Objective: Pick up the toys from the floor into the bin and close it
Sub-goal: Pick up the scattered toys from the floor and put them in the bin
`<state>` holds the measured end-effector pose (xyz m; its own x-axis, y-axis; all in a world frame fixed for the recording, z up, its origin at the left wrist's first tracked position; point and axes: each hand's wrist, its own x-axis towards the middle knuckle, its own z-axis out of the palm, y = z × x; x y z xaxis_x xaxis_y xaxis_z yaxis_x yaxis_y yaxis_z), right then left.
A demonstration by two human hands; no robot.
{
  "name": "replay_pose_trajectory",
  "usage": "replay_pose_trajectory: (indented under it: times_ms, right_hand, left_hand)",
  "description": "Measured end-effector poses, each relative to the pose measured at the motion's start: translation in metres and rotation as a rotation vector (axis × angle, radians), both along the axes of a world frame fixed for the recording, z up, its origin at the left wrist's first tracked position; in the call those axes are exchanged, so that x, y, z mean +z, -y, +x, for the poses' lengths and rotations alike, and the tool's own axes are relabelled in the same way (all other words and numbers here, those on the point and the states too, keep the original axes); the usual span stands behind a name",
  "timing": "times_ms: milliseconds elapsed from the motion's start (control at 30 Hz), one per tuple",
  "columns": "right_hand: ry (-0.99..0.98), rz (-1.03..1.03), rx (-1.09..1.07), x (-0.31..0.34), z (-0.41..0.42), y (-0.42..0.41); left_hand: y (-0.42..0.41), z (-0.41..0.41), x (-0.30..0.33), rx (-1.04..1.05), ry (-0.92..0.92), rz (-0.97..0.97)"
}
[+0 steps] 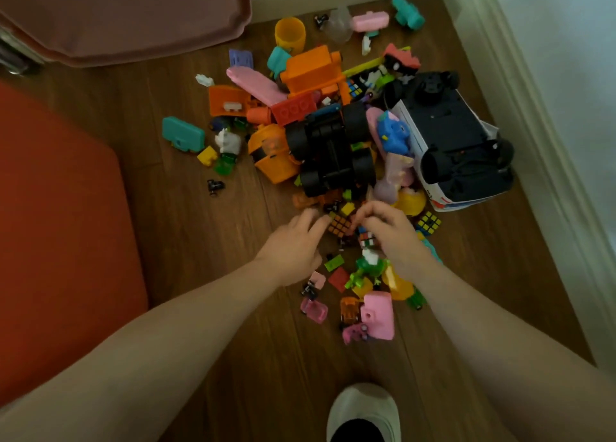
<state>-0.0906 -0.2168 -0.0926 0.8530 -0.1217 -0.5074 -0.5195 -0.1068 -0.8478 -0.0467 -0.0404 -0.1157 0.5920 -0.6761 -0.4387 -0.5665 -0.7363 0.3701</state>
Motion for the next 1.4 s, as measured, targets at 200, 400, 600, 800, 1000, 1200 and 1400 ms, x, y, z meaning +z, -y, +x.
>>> replay_pose_trajectory:
  times_ms: [200,400,600,800,1000,1200,1400]
  right_hand:
    - [-0.164,0.770,-0.528,0.016,-0.007,0.021]
    - [-0.169,1.039,-0.541,0.007,-0.013,0.020]
    - [-0.252,0.707,-0.425,0.006,-0.010,0.015]
    - [-0.224,0.228,-0.131,0.009,-0.018,0.018]
    - [0.031,-0.712,0.694,-0.001,-0.027,0.014]
    - [-0.045,-1.011,1.234,0.001,-0.038,-0.006]
    - [-0.044,-1.122,1.287,0.001,-0.037,-0.023]
  left_hand:
    - [0.024,0.003,-0.003,-0.202,0.146,0.081]
    - [0.028,-0.006,-0.001,-0.225,0.108,0.213]
    - [0.020,-0.028,-0.003,-0.260,0.083,0.166]
    - [0.038,-0.038,-0.002,-0.133,0.039,0.203]
    - [0.040,-0.033,0.002,-0.087,-0.021,0.186]
    - [0.029,-0.040,0.000,-0.077,-0.016,0.192]
    - [0.005,-0.044,-0.006,-0.072,0.031,0.143]
